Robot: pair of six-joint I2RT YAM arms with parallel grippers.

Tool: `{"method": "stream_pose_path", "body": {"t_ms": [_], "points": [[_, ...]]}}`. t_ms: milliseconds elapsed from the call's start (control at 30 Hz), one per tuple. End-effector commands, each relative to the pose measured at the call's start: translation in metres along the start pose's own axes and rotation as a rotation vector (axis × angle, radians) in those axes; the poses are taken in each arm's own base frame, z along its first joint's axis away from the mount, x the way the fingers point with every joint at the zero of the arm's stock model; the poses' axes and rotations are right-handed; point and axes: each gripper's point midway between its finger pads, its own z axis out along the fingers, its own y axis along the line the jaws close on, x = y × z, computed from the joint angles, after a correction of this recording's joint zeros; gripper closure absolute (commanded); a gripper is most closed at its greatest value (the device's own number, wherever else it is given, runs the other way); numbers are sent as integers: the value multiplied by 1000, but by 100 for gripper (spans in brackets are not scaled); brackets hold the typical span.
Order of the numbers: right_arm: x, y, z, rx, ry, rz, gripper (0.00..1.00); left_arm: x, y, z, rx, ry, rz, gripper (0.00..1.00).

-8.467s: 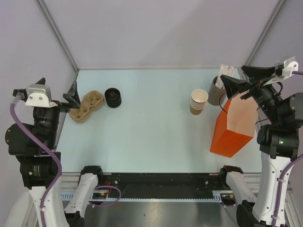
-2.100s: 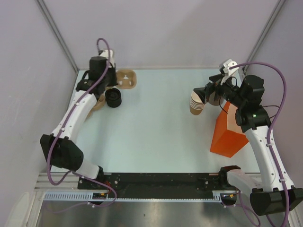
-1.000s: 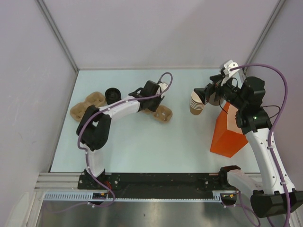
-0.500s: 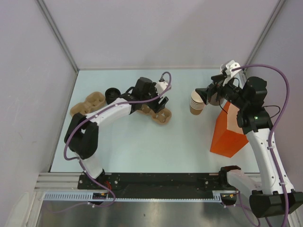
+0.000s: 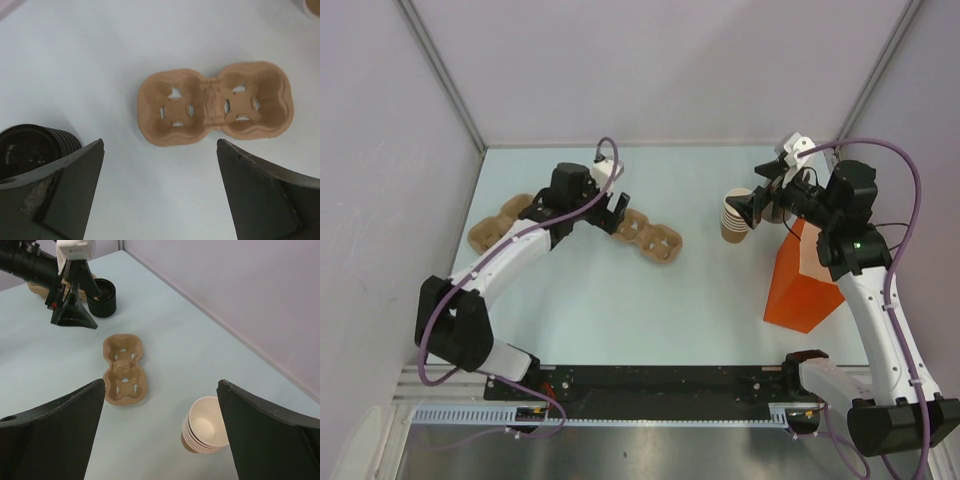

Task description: Pack the takeout coffee

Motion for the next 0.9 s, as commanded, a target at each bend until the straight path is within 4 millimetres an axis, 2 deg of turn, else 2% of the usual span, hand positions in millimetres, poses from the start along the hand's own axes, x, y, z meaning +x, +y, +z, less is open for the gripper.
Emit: {"method": "stream_pose_path", "body": {"t_ms": [0,33,100,300,467,500,567,600,700,867], "points": [[-1,1,0,-19,-8,-14,0,44,-5,5,-18,161,11,1],[-3,0,-2,-17,-11,-16,0,57,-7,5,-11,203,9,1],[-3,1,-3,-17,-16,-14,0,66,-13,3,18,239,11,1],[-4,0,-5,-8,-33,-9,0,91,-55,-6,262,330,-54,2],[-4,-1,-6,-2,-38,-10,0,107,-76,5,378,372,-126,2],[-4,-1,-6,-2,-39,-9,0,117,-79,10,394,402,-149,2],[-4,-1,-6,-1,-41,-10,0,119,-82,16,416,416,-177,2],[-5,0,-6,-3,-43,-9,0,125,-84,22,424,440,-185,2],[-5,0,-7,-2,-46,-12,0,123,-72,41,377,440,-167,2],[-6,2,-7,-8,-49,-15,0,105,-47,70,289,390,-92,2]]}}
